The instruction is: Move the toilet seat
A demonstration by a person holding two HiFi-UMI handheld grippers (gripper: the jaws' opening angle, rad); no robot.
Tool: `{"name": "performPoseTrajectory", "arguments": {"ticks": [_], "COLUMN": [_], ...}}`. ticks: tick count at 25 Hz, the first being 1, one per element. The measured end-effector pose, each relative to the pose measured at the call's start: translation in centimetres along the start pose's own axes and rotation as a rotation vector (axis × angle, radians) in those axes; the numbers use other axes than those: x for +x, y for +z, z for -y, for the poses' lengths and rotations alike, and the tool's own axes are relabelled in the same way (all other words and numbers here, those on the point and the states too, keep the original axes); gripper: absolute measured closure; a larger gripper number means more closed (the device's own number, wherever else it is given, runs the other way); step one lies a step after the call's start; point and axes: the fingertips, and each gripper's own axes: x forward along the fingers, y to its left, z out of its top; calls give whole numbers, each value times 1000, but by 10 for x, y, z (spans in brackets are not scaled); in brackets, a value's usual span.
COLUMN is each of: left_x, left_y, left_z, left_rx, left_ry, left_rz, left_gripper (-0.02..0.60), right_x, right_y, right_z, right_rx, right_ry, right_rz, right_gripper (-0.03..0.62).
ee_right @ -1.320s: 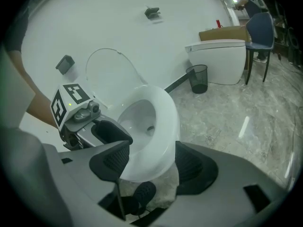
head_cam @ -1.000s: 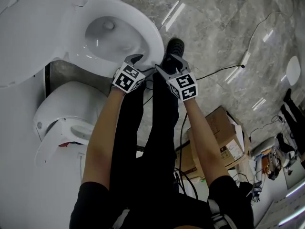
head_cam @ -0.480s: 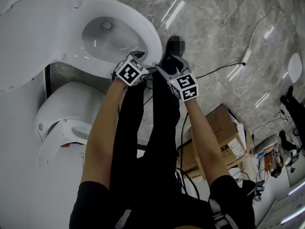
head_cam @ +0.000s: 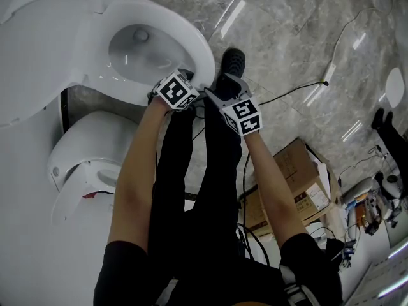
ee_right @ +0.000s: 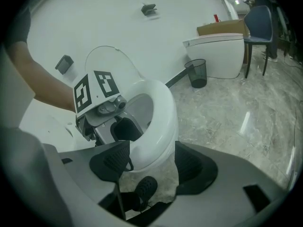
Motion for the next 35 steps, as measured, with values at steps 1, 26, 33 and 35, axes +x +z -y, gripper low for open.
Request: {"name": "performPoseTrajectory", "arguments": {"ticks": [1, 26, 33, 35], "left_x": [-1, -96, -122, -138], "left_y": [1, 18, 23, 23], "left_z": [0, 77, 86, 89], "left_rx": [-7, 36, 125, 92], "left_ry": [0, -206, 20, 78], "left_rz": [-1, 113, 232, 298], "left_gripper": [267, 252, 196, 198], "right_x": [0, -43, -56, -62], "right_y": [2, 72, 94, 102], "right_z": [0, -53, -68, -75], "right_rx": [0, 443, 517, 543], "right_ry": [1, 191, 214, 228], "right_rz": [1, 85, 59, 64], "right_gripper": [295, 419, 439, 444]}}
